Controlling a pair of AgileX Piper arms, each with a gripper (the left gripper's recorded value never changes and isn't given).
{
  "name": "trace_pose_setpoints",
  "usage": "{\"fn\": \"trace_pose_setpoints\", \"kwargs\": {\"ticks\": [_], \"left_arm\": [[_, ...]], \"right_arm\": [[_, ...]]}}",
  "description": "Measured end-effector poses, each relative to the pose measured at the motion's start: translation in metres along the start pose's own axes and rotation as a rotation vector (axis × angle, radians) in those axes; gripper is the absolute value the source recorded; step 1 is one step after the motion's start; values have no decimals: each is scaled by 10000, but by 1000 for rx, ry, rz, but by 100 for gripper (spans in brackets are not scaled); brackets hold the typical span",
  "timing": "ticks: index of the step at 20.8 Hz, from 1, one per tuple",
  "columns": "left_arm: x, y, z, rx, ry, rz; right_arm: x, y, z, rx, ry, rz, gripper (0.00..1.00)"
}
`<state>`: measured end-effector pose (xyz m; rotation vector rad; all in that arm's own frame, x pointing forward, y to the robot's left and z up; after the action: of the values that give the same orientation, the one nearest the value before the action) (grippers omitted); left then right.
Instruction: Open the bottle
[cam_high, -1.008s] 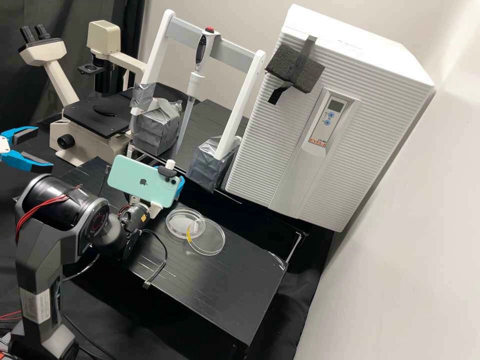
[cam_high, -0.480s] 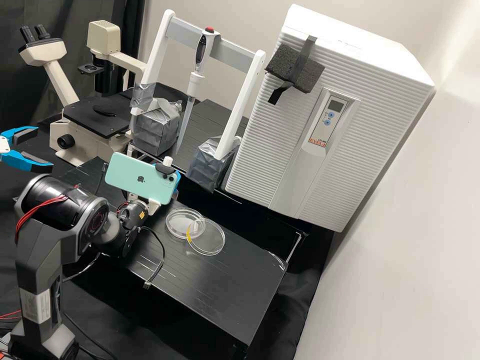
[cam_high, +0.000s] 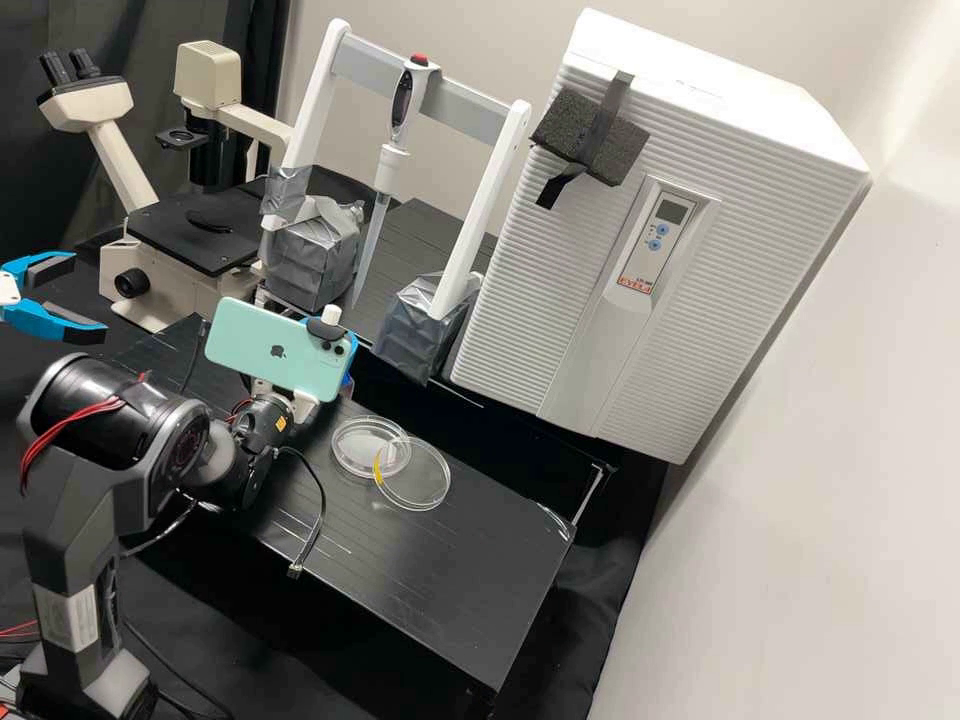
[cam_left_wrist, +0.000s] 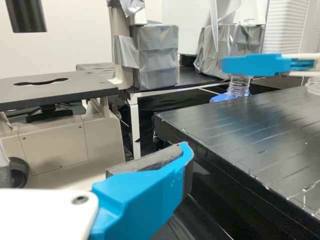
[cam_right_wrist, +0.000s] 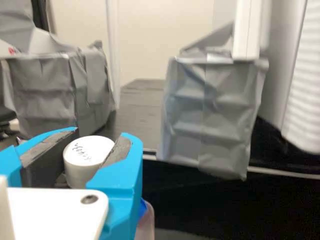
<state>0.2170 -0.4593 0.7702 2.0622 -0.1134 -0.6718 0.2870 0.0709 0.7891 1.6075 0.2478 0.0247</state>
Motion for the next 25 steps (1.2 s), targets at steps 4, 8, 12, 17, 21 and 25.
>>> {"fn": "trace_pose_setpoints", "kwargs": {"ticks": [4,8,12,17,21,25], "left_arm": [[2,-1,5,0,-3,-1],[3,-2,8,0,-4,-1],[5,-3,14,0,-7,-2],[9,2,12,2,-7,0],[16,7,15,3,-10,2],[16,7,15,3,-10,2]], "right_arm": [[-49,87,-100,-3,34,31,0],[-205,103,-140,-7,49,38,0],[-470,68,-124,-44,62,4,0],[-785,43,-95,-107,92,-32,0],[-877,-25,-61,-116,90,-62,0],[-835,-154,-29,-106,81,-123,0]]}}
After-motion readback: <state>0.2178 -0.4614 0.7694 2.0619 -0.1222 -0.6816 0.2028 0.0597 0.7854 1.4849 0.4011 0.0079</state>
